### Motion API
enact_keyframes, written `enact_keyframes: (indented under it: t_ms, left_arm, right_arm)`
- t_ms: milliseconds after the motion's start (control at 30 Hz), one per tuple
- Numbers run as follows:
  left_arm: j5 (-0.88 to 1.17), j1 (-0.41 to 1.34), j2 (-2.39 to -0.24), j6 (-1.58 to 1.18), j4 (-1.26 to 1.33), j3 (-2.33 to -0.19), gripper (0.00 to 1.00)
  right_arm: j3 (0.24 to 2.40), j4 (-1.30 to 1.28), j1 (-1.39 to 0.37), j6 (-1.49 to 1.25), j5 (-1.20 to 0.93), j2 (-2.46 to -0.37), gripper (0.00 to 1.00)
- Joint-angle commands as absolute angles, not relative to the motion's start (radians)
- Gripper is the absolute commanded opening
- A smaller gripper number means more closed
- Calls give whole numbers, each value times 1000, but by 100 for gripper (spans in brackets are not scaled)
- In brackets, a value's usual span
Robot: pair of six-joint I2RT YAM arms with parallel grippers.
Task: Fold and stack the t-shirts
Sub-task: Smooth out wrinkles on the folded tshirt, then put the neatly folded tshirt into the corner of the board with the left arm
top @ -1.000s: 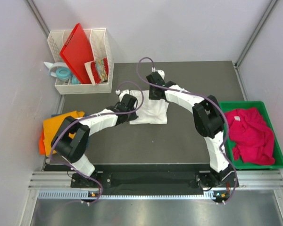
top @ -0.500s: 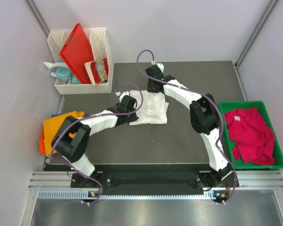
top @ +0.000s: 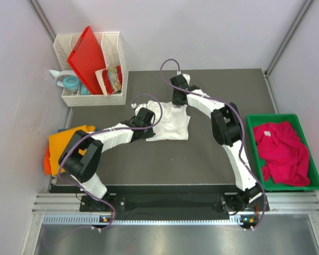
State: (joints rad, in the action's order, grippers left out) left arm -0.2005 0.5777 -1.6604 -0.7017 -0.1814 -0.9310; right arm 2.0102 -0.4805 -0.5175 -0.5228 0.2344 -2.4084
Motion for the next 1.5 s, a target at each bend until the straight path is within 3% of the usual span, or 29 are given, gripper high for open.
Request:
enact_keyframes:
  t_ms: [0, 167, 267, 433, 600, 867, 967, 1067, 1233, 1467]
  left_arm:
    - [-323, 597, -1572, -621, -236, -1017, 20]
    - [-413, 604, -1433, -592, -302, -1043, 29]
    - [-440, 604, -1341, -592, -348, -1035, 30]
    - [-492, 603, -1229, -586, -415, -970, 34]
    - [-555, 603, -1186, -603, -512, -907, 37]
    - [-722, 600, -1083, -646, -515, -813, 44]
    - [-854, 577, -1066, -589, -406, -767, 48]
    - [-926, 519, -1031, -387, -105, -636, 53]
    - [-728, 373, -1052, -129, 493, -367, 57]
    - [-712, 307, -1281, -9, 869, -271, 57]
  right_arm:
    - [1942, -381, -506, -463, 336, -2277, 15]
    - [1881, -328, -508, -448, 439, -2041, 38]
    - [1853, -380, -515, -434, 446, -1901, 45]
    - [1607, -397, -549, -407, 485, -1622, 48]
    - [1305, -397, -598, -391, 525, -1410, 58]
    - [1123, -463, -702, -382, 632, -1211, 60]
    - [1056, -474, -782, -380, 690, -1102, 60]
    - [1003, -497, -857, -416, 744, -984, 61]
    - [959, -590, -919, -488, 775, -826, 62]
    - [913, -696, -942, -540, 770, -732, 62]
